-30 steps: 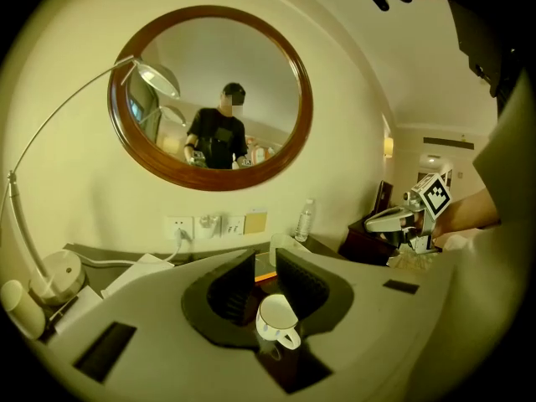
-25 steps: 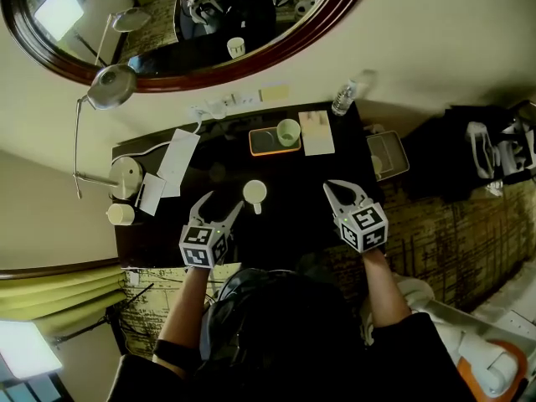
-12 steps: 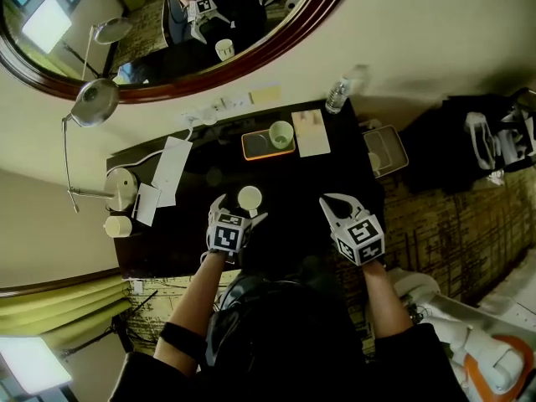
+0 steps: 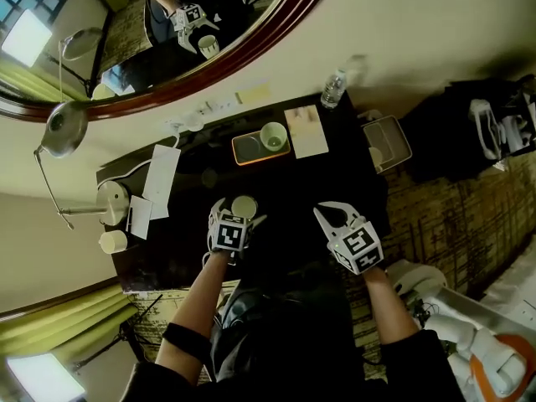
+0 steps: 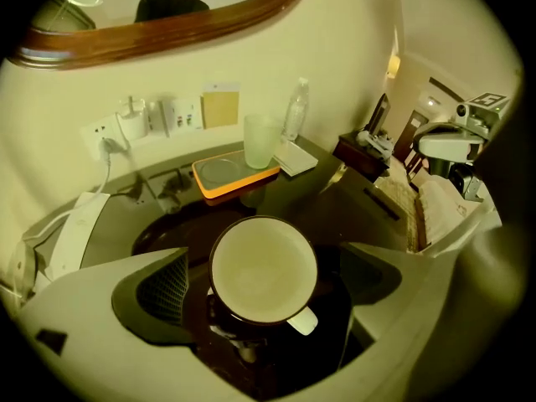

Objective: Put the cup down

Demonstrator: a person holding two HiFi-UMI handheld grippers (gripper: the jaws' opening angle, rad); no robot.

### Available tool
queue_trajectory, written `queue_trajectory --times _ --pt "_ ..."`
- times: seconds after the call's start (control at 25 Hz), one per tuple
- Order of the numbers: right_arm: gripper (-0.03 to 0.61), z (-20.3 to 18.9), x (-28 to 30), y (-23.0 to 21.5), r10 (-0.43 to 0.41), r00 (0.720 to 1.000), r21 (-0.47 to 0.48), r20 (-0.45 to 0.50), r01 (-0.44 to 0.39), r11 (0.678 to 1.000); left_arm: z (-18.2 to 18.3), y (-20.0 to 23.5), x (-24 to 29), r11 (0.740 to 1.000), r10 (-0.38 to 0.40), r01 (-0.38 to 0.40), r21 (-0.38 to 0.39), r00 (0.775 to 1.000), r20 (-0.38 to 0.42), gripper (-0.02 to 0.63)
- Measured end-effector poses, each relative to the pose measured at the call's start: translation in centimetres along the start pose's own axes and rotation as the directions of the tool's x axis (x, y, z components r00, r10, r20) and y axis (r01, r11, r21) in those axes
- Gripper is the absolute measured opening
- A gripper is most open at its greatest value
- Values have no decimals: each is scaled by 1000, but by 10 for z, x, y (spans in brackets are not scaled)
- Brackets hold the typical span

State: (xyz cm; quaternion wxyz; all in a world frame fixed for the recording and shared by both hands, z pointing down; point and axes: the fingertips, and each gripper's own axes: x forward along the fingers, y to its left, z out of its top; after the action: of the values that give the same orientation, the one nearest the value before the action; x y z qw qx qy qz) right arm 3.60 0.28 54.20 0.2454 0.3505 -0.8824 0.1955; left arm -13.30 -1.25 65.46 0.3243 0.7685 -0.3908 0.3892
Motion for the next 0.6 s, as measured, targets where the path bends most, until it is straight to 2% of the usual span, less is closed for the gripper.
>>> queue_trajectory --times 0.24,0.4,0.48,0.6 --pt "11 -18 25 -2 36 999 32 -17 -36 999 -3 10 18 1000 17 -17 25 1000 -19 554" --pt "11 -25 34 -1 48 999 54 -22 -47 997 -4 5 23 1000 -3 3 27 1000 -21 481" --pt "11 -28 37 -1 48 999 64 -22 -47 997 -4 1 24 999 -13 14 44 1000 -22 422" --pt "11 -32 38 -2 50 998 74 -25 -48 996 -3 0 24 998 -19 20 61 1000 -12 419"
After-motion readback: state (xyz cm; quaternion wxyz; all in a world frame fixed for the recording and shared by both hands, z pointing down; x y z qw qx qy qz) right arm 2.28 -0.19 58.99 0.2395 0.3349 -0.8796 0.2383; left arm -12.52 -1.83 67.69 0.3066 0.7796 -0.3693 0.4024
